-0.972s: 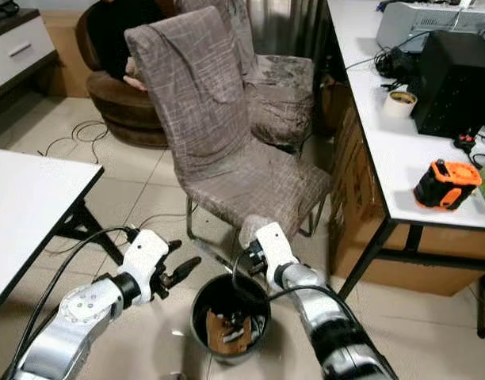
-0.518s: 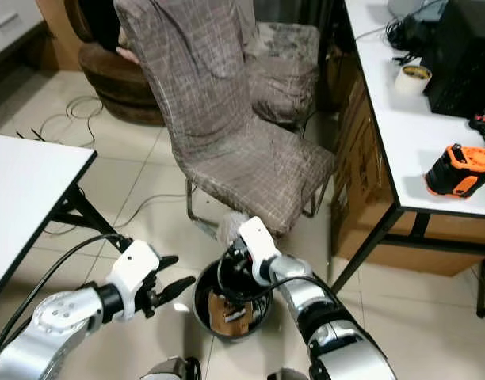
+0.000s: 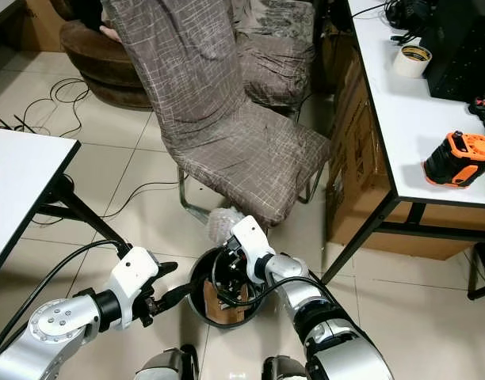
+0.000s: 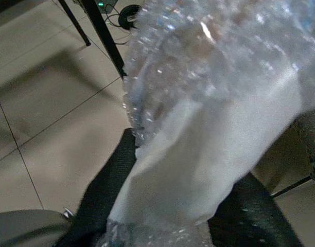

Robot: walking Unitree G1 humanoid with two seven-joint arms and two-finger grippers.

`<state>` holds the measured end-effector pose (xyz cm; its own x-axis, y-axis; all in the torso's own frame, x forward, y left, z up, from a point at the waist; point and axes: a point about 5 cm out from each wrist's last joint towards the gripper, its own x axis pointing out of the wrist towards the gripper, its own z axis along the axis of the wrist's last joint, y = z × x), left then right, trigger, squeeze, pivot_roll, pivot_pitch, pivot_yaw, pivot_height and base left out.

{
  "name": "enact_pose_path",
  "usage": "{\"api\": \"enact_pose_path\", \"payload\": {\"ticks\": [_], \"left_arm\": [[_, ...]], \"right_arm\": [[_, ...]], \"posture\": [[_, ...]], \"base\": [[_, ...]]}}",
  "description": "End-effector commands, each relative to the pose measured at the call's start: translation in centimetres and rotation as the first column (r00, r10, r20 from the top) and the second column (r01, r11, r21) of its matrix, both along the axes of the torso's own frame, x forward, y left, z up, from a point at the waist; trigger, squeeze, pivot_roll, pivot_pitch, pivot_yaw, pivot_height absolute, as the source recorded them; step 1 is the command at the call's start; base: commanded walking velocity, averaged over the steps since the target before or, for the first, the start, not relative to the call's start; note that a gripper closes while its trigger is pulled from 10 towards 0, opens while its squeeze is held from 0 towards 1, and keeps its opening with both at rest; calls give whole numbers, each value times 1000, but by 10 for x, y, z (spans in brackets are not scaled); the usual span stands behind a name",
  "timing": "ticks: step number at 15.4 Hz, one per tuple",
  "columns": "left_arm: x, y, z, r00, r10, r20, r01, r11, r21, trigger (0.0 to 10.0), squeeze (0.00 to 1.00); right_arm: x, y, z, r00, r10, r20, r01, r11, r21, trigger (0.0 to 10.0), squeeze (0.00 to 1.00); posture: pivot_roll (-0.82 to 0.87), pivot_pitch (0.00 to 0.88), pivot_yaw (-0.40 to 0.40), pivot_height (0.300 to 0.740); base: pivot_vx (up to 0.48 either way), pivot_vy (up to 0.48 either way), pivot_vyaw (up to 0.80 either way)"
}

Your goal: Picking trash to rubbish bin

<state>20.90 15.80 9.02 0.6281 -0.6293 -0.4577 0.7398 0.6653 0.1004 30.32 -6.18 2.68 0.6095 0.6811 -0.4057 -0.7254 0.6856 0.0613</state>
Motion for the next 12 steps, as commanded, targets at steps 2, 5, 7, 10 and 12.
{"api": "enact_pose_path", "payload": {"ticks": [2,5,7,10,12], "left_arm": [[-3,-1,0,1000,-7,-5,7,1000,3,10000,0],[-3,-1,0,1000,-6,-4,6,1000,7,10000,0],[-3,-1,0,1000,-8,-7,8,1000,7,10000,0],[12,5,-2,982,188,29,-188,982,-26,10000,0],[18,6,-4,952,301,49,-297,952,-74,10000,0]], "right_arm": [[-2,-1,-2,1000,3,-8,-3,1000,12,10000,1000],[-2,3,-1,1000,13,-8,-13,1000,25,10000,1000],[-1,5,0,1000,13,-7,-13,1000,27,10000,1000],[2,-17,0,986,-161,41,161,987,9,10000,0],[-16,-46,3,934,-350,72,347,936,53,10000,0]], "posture": [[46,195,-17,740],[51,190,-21,740],[49,187,-18,740],[17,147,-23,740],[-6,111,-31,740]], "base": [[0,0,0],[0,0,0],[0,0,0],[0,0,0],[0,0,0]]}}
